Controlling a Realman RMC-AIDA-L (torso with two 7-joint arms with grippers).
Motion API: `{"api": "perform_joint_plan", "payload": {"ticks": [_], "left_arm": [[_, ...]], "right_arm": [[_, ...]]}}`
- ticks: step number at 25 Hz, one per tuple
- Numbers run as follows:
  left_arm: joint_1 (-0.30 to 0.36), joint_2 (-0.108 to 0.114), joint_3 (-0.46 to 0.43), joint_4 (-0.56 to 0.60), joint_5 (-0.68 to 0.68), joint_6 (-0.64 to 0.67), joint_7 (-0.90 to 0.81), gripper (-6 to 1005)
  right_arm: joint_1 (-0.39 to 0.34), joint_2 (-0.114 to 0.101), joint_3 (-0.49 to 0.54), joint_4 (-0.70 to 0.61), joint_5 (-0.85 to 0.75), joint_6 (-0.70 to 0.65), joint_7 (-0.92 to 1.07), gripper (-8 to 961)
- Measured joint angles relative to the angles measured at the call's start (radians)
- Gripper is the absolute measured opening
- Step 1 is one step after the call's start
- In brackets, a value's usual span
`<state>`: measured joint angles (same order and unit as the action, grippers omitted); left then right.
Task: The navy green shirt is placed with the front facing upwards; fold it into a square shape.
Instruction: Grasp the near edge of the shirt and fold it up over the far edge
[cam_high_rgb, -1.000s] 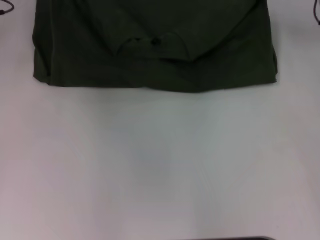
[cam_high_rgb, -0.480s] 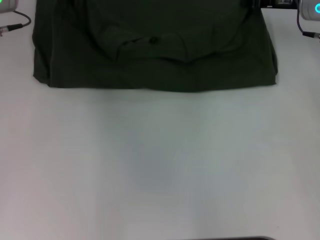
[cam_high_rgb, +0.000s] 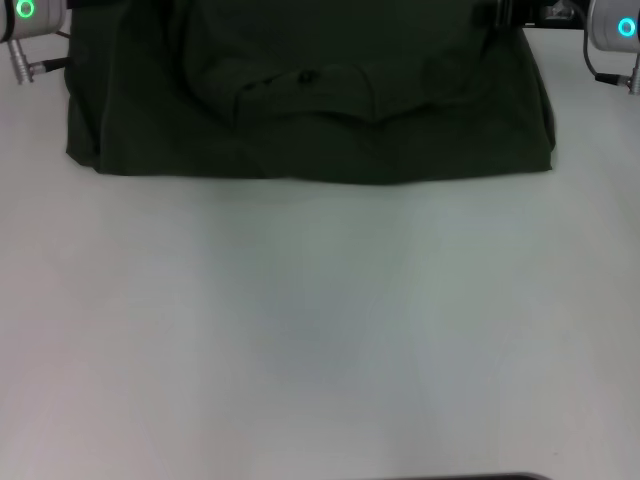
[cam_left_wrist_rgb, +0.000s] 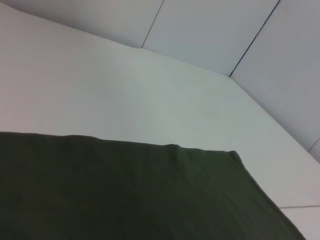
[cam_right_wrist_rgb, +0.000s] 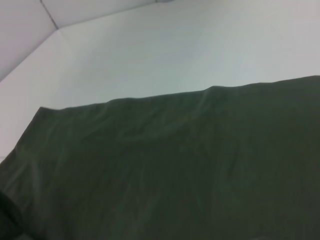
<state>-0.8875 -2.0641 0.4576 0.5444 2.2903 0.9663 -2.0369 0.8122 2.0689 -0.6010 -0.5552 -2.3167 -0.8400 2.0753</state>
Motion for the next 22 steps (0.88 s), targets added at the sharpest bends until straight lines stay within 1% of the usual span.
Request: {"api": "perform_joint_plan", "payload": {"ticks": [4,9,10,14,19,22], "left_arm": [[0.000,-0.006,0.007,0.004,-0.016,0.003,0.004,68],[0.001,-0.016,0.013,0.005,-0.022,0.007,0.026,69],[0.000,-0.017,0.013,0.005,-0.023,0.009,0.030,69],[-0.001,-0.018,0.013,0.005,-0.023,0.009,0.031,227],[-0.001,-0.017,0.013,0.005,-0.031,0.003,0.032,406],[0.003,-0.014,0.013,0.012,-0.071,0.005,0.035,511]], "right_arm": [[0.004,0.002,-0.032,0.000,0.001,0.002,0.006,43],[0.011,0.004,-0.042,0.000,0.002,0.002,0.007,116],[0.011,0.004,-0.041,0.000,0.003,0.002,0.008,161],[0.012,0.005,-0.035,-0.002,0.003,0.013,0.009,342],[0.011,0.005,-0.035,-0.011,0.004,0.017,0.018,457],[0.010,0.003,-0.037,-0.014,0.004,0.017,0.023,527]]}}
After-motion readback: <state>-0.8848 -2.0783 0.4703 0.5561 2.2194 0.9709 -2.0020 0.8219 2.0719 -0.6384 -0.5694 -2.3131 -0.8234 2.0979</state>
